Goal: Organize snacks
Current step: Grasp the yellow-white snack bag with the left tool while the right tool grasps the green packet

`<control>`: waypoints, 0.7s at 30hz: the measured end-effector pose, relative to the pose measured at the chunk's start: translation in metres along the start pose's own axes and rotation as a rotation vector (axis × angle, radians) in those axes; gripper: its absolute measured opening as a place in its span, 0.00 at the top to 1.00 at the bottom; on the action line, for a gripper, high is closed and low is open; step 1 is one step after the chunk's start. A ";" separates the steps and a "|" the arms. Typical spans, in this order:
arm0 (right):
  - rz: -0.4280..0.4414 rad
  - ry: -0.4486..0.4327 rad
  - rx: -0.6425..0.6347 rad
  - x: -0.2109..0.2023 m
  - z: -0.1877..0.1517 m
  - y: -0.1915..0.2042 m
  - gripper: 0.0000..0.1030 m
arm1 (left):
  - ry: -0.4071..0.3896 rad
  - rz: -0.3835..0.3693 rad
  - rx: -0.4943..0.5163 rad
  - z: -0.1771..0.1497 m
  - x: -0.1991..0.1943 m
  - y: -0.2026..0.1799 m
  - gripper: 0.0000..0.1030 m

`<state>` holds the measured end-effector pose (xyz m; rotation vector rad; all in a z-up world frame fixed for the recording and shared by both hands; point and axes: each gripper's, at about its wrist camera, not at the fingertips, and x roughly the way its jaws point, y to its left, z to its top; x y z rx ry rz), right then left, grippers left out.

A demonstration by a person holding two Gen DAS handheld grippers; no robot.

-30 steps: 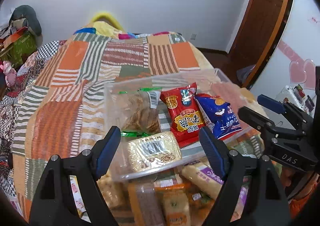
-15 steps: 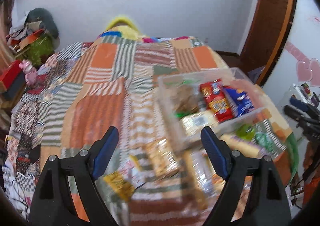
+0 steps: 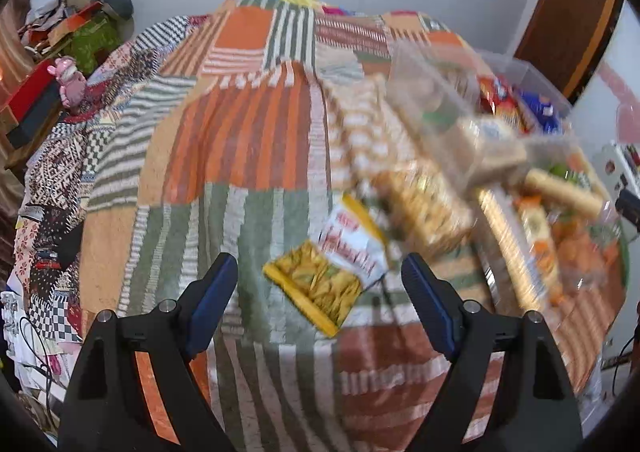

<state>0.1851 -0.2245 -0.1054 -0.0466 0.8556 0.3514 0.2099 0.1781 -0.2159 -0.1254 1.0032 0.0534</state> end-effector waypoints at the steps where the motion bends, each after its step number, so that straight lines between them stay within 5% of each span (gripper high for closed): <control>1: 0.000 0.010 0.007 0.001 -0.003 -0.002 0.22 | 0.011 0.000 0.013 -0.004 0.004 0.000 0.18; 15: -0.002 0.082 0.052 0.025 -0.014 0.001 0.22 | 0.024 0.057 0.151 0.004 0.052 -0.010 0.18; 17: -0.005 0.082 0.039 0.029 -0.014 0.005 0.29 | 0.032 0.052 0.136 0.008 0.059 -0.008 0.19; 21: -0.002 0.080 0.033 0.033 -0.015 0.007 0.37 | 0.037 -0.020 0.054 0.008 0.065 0.005 0.35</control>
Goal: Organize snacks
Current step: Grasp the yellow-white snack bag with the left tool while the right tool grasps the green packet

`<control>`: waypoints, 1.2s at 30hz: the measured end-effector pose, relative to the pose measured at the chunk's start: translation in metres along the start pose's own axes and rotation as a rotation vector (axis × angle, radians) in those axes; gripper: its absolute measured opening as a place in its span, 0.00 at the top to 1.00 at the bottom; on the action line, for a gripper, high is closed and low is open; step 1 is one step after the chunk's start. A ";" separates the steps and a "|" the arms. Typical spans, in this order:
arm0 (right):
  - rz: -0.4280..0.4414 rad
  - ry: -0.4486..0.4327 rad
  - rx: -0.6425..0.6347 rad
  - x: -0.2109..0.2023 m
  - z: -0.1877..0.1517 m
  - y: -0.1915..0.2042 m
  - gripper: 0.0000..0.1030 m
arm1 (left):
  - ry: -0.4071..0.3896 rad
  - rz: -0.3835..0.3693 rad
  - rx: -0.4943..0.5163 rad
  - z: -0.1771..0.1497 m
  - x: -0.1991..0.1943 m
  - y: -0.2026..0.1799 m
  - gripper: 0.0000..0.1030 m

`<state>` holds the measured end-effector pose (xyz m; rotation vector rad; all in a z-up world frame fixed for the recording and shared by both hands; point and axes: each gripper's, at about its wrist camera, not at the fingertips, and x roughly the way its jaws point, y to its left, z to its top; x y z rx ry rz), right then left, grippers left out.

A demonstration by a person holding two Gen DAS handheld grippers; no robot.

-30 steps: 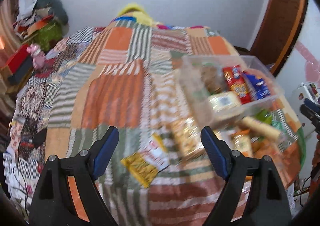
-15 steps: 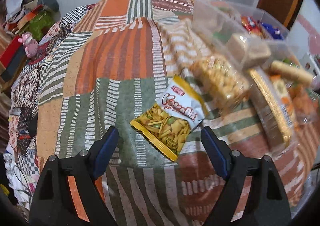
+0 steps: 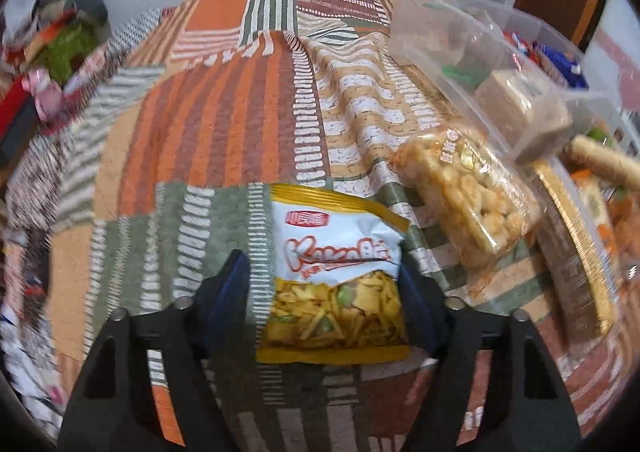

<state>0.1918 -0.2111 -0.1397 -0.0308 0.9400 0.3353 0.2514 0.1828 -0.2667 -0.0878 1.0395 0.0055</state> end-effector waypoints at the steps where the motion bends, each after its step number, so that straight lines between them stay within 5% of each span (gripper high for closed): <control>1: -0.001 -0.003 -0.003 0.000 -0.001 0.000 0.42 | -0.006 -0.003 -0.011 -0.001 -0.001 0.001 0.43; 4: -0.012 -0.011 -0.008 0.001 -0.003 0.001 0.56 | -0.013 -0.006 -0.027 -0.003 -0.005 0.001 0.48; 12: 0.028 -0.029 0.013 -0.013 -0.006 -0.007 0.72 | -0.045 -0.008 -0.030 -0.006 -0.030 -0.011 0.50; 25: 0.048 -0.151 0.012 -0.050 0.013 -0.011 0.74 | -0.190 -0.061 -0.020 0.031 -0.098 -0.050 0.50; 36: 0.082 -0.266 -0.050 -0.057 0.060 0.013 0.74 | -0.243 -0.117 -0.007 0.074 -0.106 -0.092 0.50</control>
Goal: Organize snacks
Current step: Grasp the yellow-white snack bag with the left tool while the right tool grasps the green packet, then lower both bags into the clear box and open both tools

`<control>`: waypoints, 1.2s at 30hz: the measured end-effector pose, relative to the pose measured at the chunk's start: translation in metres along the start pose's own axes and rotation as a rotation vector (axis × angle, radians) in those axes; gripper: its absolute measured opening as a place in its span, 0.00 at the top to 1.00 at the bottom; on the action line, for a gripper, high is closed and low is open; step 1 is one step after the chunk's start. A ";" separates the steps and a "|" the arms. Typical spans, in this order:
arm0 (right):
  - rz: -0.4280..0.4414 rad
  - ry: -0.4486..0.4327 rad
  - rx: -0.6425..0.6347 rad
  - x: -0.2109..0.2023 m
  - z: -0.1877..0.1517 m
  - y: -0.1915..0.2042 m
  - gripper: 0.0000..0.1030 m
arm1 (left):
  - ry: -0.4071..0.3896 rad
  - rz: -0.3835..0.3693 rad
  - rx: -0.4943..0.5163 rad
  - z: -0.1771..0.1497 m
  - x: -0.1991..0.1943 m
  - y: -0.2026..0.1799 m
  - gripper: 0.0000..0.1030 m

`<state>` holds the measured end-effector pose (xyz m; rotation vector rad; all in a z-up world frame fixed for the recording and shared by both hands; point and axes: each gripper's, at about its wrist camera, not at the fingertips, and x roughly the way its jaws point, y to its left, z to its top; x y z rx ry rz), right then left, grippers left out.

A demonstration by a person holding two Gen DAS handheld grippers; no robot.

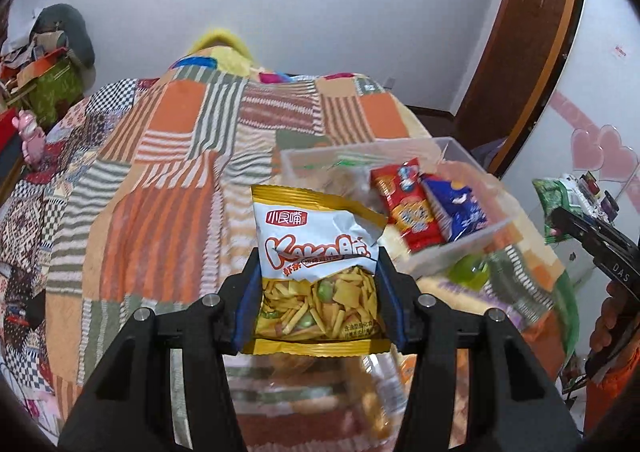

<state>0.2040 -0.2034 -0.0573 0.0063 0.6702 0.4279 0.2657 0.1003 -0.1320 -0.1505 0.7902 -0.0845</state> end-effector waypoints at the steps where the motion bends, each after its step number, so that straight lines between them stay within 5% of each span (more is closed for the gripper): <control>1: 0.004 -0.003 -0.004 0.002 0.002 0.003 0.74 | -0.002 0.000 0.004 0.003 0.002 -0.003 0.50; 20: 0.090 0.120 -0.130 0.091 0.019 0.047 0.74 | 0.061 -0.008 -0.027 0.043 0.081 -0.028 0.50; 36: 0.087 0.175 -0.169 0.103 0.012 0.049 0.71 | 0.091 0.008 -0.027 0.041 0.101 -0.032 0.44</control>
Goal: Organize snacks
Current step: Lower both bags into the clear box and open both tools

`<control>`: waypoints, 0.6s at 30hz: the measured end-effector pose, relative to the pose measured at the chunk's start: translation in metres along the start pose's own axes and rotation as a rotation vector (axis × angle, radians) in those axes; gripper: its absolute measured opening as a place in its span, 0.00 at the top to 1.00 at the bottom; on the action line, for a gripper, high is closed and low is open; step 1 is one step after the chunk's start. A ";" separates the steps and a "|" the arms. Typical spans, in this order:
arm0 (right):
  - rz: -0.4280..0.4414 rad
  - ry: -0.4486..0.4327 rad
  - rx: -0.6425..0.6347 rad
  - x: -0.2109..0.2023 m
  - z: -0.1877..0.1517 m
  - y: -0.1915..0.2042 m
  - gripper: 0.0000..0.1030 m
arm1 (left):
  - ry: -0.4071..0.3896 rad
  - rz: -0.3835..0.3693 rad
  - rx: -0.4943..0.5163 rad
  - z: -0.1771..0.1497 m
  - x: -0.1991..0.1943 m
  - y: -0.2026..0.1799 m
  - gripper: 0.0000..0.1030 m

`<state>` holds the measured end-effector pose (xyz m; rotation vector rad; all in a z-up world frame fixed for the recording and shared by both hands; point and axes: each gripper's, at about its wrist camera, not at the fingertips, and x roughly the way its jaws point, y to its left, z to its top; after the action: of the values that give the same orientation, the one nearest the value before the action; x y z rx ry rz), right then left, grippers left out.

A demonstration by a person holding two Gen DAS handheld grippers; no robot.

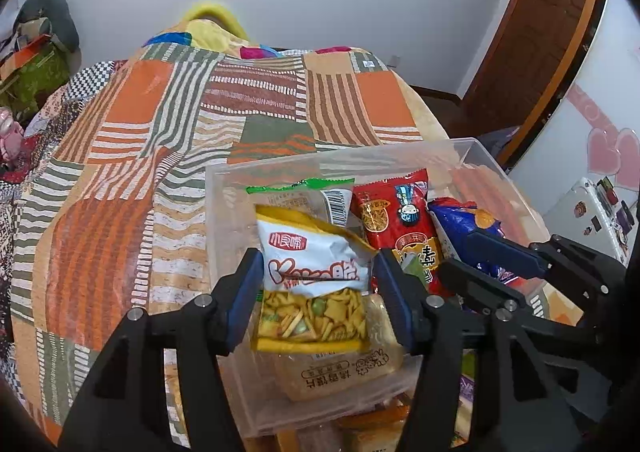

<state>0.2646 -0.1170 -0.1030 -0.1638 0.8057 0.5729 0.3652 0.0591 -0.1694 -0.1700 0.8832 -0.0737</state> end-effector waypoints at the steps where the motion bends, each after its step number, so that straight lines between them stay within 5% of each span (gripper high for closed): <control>1: -0.005 -0.001 0.001 -0.002 0.001 0.000 0.69 | -0.008 -0.002 -0.002 0.000 -0.004 0.000 0.44; 5: -0.008 -0.035 0.007 -0.017 0.000 -0.001 0.58 | -0.045 -0.009 -0.002 -0.001 -0.025 0.001 0.43; 12: -0.012 -0.091 0.030 -0.048 -0.002 -0.007 0.56 | -0.132 -0.006 0.011 -0.002 -0.076 0.006 0.34; 18: -0.023 -0.119 0.058 -0.069 -0.012 -0.015 0.51 | -0.114 0.030 0.017 -0.018 -0.093 0.024 0.33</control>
<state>0.2268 -0.1624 -0.0631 -0.0850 0.7028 0.5321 0.2924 0.0930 -0.1141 -0.1432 0.7710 -0.0433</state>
